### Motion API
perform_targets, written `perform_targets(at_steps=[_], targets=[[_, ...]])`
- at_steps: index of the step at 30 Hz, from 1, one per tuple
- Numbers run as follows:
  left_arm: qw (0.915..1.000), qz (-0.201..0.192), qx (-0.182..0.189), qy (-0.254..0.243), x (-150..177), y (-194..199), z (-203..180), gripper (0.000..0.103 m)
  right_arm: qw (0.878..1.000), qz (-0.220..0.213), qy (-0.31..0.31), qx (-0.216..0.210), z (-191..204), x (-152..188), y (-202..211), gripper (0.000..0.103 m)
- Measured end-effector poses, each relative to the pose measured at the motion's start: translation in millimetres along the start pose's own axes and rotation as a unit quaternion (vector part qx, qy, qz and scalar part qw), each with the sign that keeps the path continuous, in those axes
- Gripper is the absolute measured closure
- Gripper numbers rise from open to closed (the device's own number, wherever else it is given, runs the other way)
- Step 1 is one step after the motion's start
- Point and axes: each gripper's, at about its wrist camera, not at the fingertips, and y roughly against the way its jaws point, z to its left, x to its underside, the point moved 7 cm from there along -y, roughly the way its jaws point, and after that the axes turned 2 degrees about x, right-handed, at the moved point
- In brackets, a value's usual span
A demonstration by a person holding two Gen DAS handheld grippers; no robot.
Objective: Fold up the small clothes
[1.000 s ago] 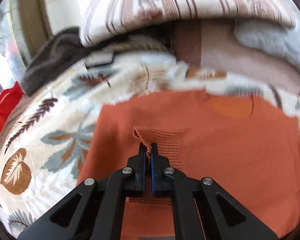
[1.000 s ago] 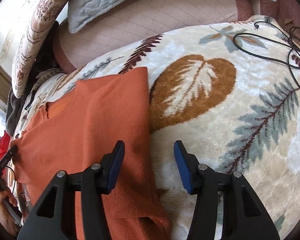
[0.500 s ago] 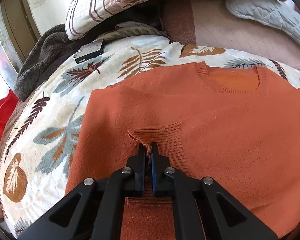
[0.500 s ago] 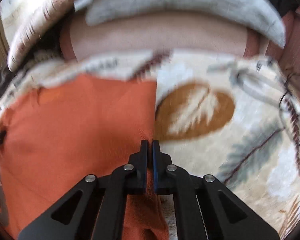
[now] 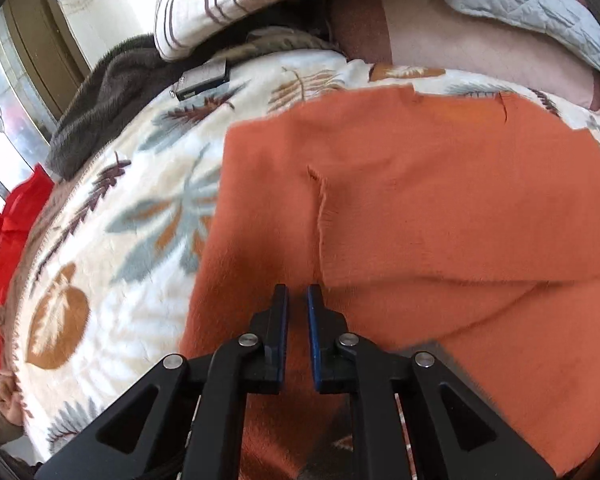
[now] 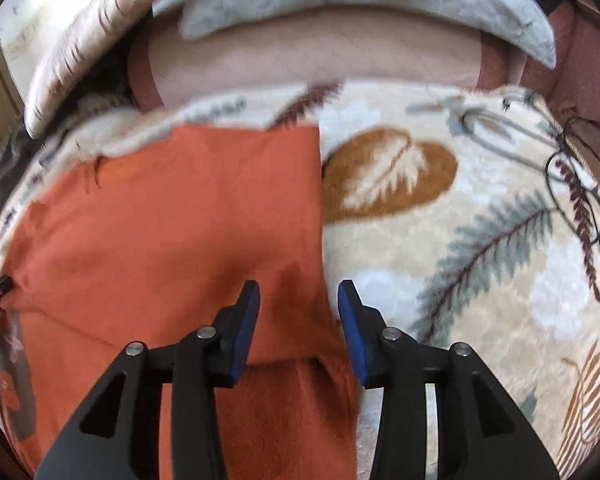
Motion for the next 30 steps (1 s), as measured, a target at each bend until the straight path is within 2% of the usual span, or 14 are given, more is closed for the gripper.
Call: perform_targets(at_steps=[1, 3, 6, 8, 10, 12, 16, 20, 22, 25, 27, 28, 30], targets=[[1.0, -0.007, 0.001, 0.001, 0.9, 2.7, 0.2, 0.093, 1.0, 0.003, 0.015, 0.006, 2.1, 4.2, -10.3, 0.061], [0.9998, -0.006, 0.011, 0.015, 2.6, 9.6, 2.0, 0.093, 0.999, -0.015, 0.028, 0.011, 3.7, 2.8, -4.0, 0.061], [0.999, -0.019, 0.031, 0.027, 6.3, 28.6, 3.5, 0.091, 0.999, -0.032, 0.017, -0.013, 6.3, 3.7, 18.6, 0.06], [0.9991, -0.025, 0.027, 0.021, 10.3, 41.6, 3.8, 0.077, 0.999, -0.04, 0.013, -0.023, 9.2, 10.2, 32.8, 0.058], [0.9987, -0.035, 0.031, 0.02, 18.3, 60.0, 3.1, 0.049, 0.998, -0.046, 0.014, -0.032, 13.9, 17.2, 45.3, 0.057], [0.9983, -0.04, 0.037, 0.017, 26.5, 73.8, 0.1, 0.042, 0.998, -0.044, 0.011, -0.047, 19.8, 28.4, 58.2, 0.056], [0.9978, -0.03, 0.06, 0.007, 55.5, 100.6, -8.2, 0.042, 0.997, -0.035, 0.01, -0.063, 31.6, 53.3, 79.3, 0.047], [0.997, -0.018, 0.075, 0.003, 86.3, 116.9, -14.0, 0.042, 0.997, -0.02, 0.001, -0.077, 41.3, 86.1, 94.1, 0.044], [0.9966, -0.012, 0.082, 0.007, 103.8, 120.4, -14.4, 0.04, 0.997, -0.01, -0.003, -0.077, 45.7, 101.8, 93.6, 0.038], [0.9964, 0.014, 0.082, 0.015, 127.4, 109.4, -13.9, 0.04, 0.998, 0.021, 0.012, -0.059, 52.9, 125.5, 72.5, 0.036], [0.9954, 0.027, 0.089, 0.025, 142.5, 99.9, -13.7, 0.04, 0.999, 0.0, 0.041, -0.035, 58.6, 130.0, 67.7, 0.033], [0.9954, 0.014, 0.091, 0.027, 143.0, 100.9, -11.0, 0.04, 0.998, -0.006, 0.056, -0.022, 61.4, 130.0, 69.4, 0.032], [0.9955, 0.016, 0.091, 0.025, 145.8, 105.1, -12.4, 0.04, 0.999, 0.0, 0.046, -0.023, 60.8, 129.8, 73.3, 0.032]])
